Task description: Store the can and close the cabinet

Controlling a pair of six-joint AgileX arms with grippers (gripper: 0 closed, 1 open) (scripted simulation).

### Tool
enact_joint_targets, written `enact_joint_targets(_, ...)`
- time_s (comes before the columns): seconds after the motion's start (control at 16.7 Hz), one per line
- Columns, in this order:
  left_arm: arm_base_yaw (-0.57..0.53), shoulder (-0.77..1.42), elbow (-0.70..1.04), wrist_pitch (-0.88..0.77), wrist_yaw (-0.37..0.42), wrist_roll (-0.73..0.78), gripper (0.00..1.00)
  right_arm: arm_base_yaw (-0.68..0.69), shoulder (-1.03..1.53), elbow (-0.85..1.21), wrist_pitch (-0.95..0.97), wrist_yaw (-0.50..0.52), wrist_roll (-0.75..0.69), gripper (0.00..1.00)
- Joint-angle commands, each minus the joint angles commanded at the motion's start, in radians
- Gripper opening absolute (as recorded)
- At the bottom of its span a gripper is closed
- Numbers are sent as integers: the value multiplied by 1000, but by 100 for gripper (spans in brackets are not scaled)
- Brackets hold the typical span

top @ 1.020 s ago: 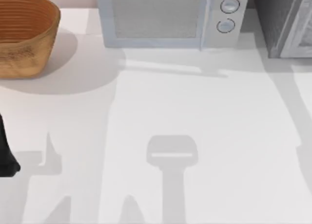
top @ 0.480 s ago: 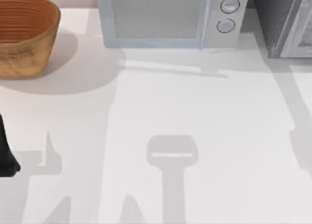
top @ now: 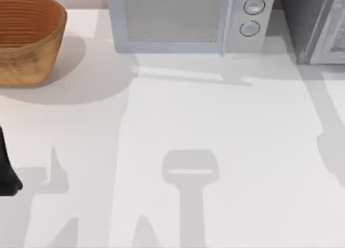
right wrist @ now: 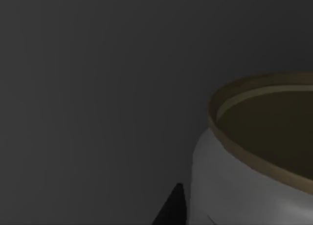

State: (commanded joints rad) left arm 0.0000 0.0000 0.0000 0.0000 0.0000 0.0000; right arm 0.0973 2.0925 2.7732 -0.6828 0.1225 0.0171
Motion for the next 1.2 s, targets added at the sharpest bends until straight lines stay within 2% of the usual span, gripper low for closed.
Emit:
enact_joint_targets(0.3, 0, 0, 0, 0, 0, 0, 100, 0, 0, 0, 0, 0, 0, 0)
enact_joint_targets(1.08, 0, 0, 0, 0, 0, 0, 100, 0, 0, 0, 0, 0, 0, 98)
enact_joint_targets(1.2, 0, 0, 0, 0, 0, 0, 100, 0, 0, 0, 0, 0, 0, 100)
